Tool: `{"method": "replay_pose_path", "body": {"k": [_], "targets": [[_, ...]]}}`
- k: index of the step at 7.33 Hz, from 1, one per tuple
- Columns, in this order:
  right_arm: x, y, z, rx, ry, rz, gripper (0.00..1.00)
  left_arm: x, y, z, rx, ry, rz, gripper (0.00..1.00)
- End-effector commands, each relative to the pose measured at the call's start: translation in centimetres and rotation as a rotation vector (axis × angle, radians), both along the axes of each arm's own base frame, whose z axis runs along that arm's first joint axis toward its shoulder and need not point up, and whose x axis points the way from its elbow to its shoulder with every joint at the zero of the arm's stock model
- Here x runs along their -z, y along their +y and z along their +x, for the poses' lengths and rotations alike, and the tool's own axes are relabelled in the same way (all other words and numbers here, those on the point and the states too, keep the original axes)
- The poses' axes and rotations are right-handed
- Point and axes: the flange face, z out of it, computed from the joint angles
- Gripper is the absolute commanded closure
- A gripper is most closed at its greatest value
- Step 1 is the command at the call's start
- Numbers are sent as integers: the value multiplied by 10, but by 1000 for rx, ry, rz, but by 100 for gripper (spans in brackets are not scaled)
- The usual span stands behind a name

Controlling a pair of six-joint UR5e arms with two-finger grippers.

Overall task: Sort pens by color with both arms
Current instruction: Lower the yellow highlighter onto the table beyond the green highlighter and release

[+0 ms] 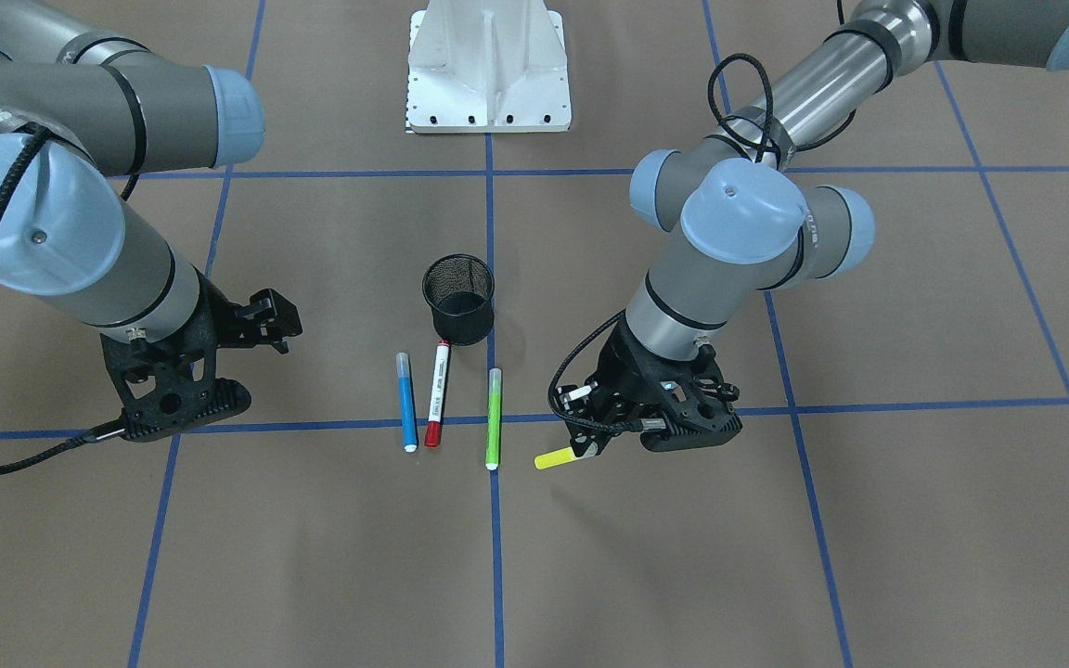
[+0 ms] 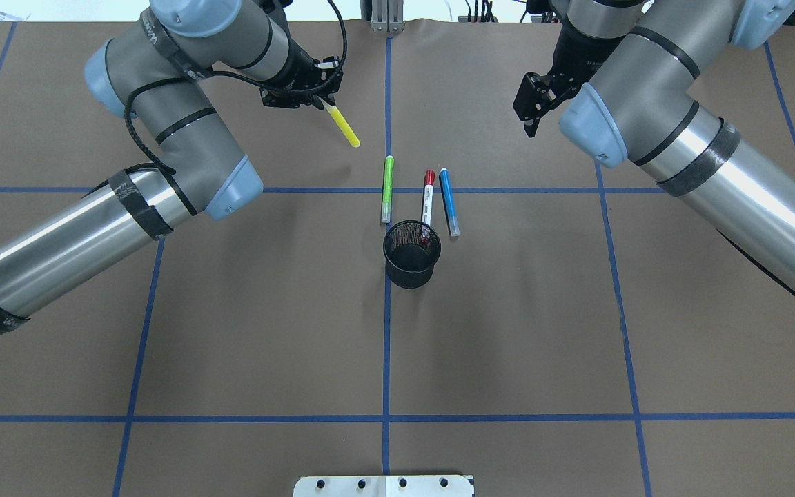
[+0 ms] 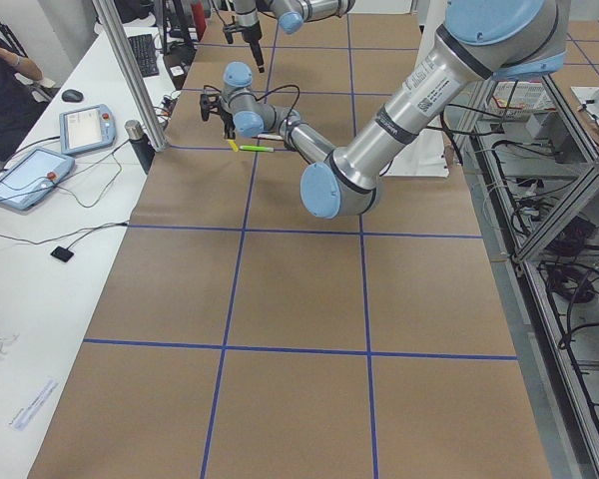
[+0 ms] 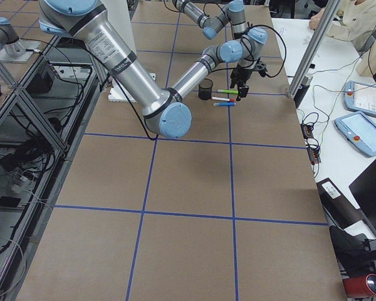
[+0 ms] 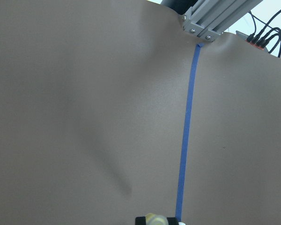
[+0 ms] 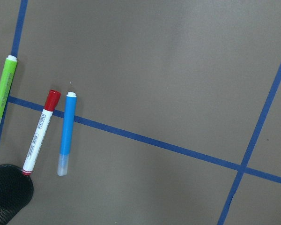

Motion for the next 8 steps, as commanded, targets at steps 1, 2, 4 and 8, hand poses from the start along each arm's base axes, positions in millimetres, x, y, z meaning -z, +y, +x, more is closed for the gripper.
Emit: {"method": "replay_pose_path", "body": {"k": [1, 2, 4, 8], "targets": [[0, 0, -1, 1, 0, 0, 1, 3, 7, 8, 36, 4, 29, 83], [-1, 0, -1, 1, 1, -2, 1, 0, 9, 11, 41, -7, 41, 83], [0, 0, -1, 1, -1, 1, 1, -1, 9, 13, 43, -49, 130, 83], [-2, 0, -1, 1, 1, -2, 1, 1, 21, 27, 15, -55, 173, 82]]}}
